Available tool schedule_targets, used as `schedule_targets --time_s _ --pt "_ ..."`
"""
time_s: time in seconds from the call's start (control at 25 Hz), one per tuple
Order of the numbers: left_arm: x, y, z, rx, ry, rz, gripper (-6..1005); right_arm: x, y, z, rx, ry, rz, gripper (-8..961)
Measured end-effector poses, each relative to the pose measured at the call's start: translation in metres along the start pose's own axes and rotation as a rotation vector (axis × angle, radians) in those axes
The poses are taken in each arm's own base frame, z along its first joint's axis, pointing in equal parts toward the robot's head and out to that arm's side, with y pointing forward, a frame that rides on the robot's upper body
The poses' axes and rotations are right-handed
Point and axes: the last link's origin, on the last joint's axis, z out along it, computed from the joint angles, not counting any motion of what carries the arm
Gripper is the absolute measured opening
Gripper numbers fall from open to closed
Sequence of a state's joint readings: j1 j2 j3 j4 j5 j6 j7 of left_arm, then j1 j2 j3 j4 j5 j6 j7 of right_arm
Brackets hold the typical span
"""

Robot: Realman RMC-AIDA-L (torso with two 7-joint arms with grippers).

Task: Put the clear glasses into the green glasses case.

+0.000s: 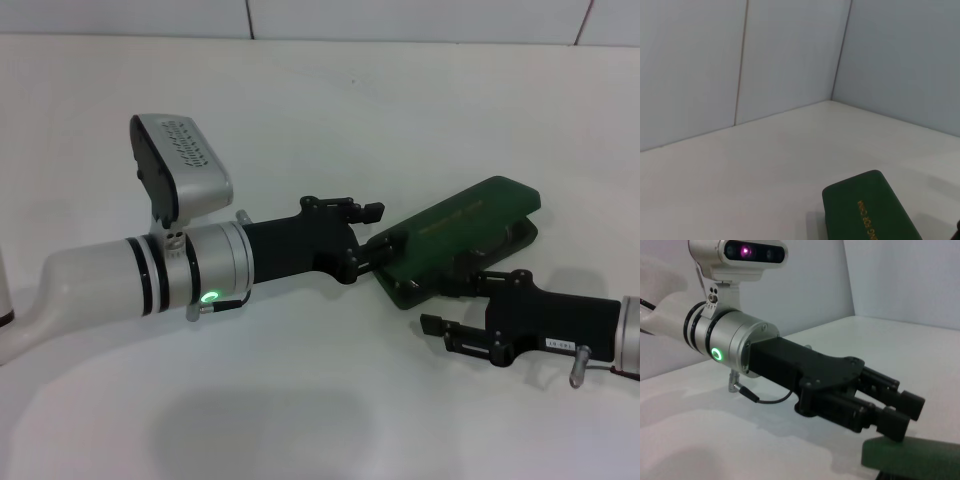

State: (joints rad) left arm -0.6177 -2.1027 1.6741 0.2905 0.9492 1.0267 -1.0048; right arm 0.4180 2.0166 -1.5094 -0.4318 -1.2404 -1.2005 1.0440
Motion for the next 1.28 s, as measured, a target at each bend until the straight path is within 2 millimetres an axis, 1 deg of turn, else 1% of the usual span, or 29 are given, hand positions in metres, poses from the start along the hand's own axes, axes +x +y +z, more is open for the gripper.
schedule_targets --time_s 0.16,0.28,0.36,0.44,0.56,0.64,0.68,0.72,0.76,0.8,0.96,1.04,1.08,1.12,1.2,1.28 --pt "-0.001 0.001 0.001 -0.002 -0.007 0.001 506 -0.003 -0.003 0.003 0.009 0.004 -0.016 570" --pt "-0.002 0.001 0.001 -0.003 -0.009 0.001 506 -0.006 -0.002 0.003 -0.008 -0.008 -0.029 571" --pt "-0.002 0.001 0.000 0.000 -0.008 -0.003 506 -0.009 0.001 0.002 -0.036 -0.019 -0.034 571" --pt "-0.002 -0.001 -0.002 0.009 0.002 -0.011 506 -0.011 0.004 -0.005 -0.082 -0.029 -0.043 572" --pt "0.002 -0.003 -0.004 0.025 0.038 -0.030 506 -0.015 0.010 -0.033 -0.183 -0.056 -0.056 572" --pt "0.006 -0.004 -0.007 0.031 0.081 -0.046 506 -0.020 0.010 -0.056 -0.211 -0.100 -0.056 573" --pt "0.009 -0.004 -0.008 0.027 0.099 -0.047 506 -0.021 0.008 -0.064 -0.202 -0.121 -0.055 573" --pt "0.016 -0.001 -0.013 0.008 0.168 -0.041 507 -0.023 0.006 -0.075 -0.180 -0.149 -0.052 573" --pt "0.016 -0.001 -0.013 0.008 0.168 -0.041 507 -0.025 0.004 -0.085 -0.155 -0.186 -0.057 573" --pt "0.021 0.001 -0.016 -0.008 0.208 -0.031 507 -0.027 0.003 -0.098 -0.124 -0.233 -0.070 573" --pt "0.036 0.011 -0.033 -0.094 0.328 0.028 507 -0.038 0.006 -0.137 -0.043 -0.413 -0.161 574" --pt "0.040 0.020 -0.043 -0.170 0.358 0.073 507 -0.045 0.009 -0.149 -0.035 -0.468 -0.206 575" --pt "0.039 0.027 -0.049 -0.233 0.360 0.104 507 -0.048 0.010 -0.152 -0.045 -0.475 -0.222 575" --pt "0.039 0.028 -0.050 -0.243 0.359 0.109 507 -0.051 0.012 -0.154 -0.062 -0.475 -0.245 575" --pt "0.034 0.040 -0.056 -0.324 0.349 0.143 507 -0.050 0.015 -0.150 -0.118 -0.423 -0.272 575" --pt "0.026 0.048 -0.058 -0.350 0.344 0.154 507 -0.047 0.015 -0.144 -0.144 -0.372 -0.277 576"
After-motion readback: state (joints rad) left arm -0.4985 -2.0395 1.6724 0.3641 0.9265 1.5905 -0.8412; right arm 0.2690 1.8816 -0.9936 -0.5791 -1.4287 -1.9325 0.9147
